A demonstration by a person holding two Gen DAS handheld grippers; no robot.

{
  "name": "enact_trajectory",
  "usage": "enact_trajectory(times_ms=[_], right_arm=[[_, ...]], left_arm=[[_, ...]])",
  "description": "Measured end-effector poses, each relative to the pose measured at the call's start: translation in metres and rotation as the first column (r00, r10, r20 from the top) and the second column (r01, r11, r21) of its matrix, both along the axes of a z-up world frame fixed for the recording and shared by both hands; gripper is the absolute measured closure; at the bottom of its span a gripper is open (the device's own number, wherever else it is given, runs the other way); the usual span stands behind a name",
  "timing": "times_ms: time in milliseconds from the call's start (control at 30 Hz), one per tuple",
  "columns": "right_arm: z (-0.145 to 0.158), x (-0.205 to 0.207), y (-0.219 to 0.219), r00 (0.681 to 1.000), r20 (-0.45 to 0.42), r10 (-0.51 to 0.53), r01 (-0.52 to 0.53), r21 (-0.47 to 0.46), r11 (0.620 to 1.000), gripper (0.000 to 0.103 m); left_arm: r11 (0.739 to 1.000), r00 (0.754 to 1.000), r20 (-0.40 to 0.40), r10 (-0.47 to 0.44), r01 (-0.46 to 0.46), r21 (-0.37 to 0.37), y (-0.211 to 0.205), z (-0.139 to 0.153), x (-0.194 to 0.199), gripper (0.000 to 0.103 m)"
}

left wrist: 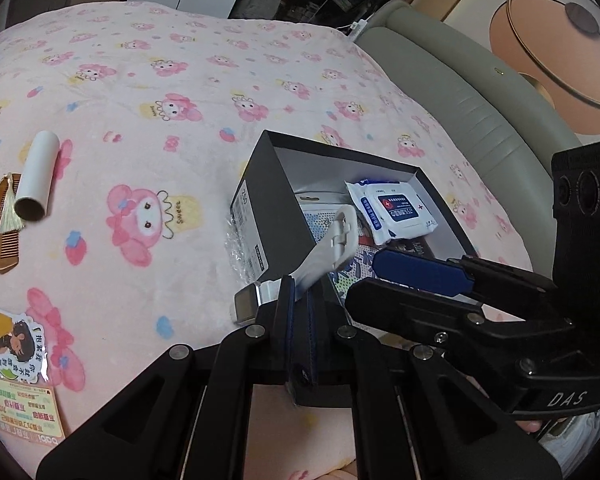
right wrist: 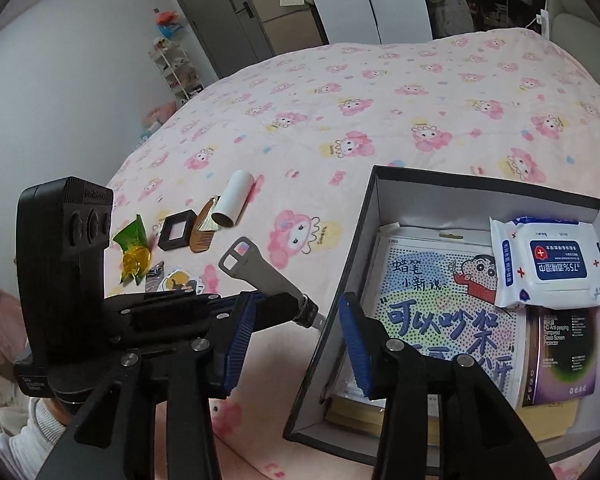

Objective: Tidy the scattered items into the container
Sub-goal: 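Carry the smartwatch with the left gripper toward the black box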

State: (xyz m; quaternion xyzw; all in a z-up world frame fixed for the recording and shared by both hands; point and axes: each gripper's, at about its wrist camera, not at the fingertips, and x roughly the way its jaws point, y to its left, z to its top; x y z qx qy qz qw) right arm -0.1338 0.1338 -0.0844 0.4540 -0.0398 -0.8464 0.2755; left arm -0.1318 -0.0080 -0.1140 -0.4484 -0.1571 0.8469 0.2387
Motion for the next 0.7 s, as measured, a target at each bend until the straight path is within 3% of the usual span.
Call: enact_trajectory(times_ms=[367,567,633,700], right_arm=[[0.009,-0.001,0.006,1.0,0.011,0.013,-0.012,-0.083,0.996,0.058],[-0.006,-0.002,-0.002,0.999,0.04,0.016,-0.014,-0.051,0.999,0.058],[-0.01,-0.007,0.006,0.998,0.061,-0.015,0.019,-0.07,0.997,0.075],[-0.008,-0.009,0.013,0.998,0.059,-0.037,0.042,-0.099,0.994,0.084]], left_arm=[[0.998,0.998,0.009,-0.061,0.061,0.001,0.015,-0.005,0.004,0.099],[0.997,0.997,-0.012,-0.073,0.073,-0.009,0.02,-0.002,0.008,0.099],[0.997,0.997,-0.014,-0.071,0.071,-0.005,0.019,-0.002,0.008,0.098],[0.997,0.997,-0.022,-0.071,0.071,-0.004,0.019,0.0,0.009,0.097]])
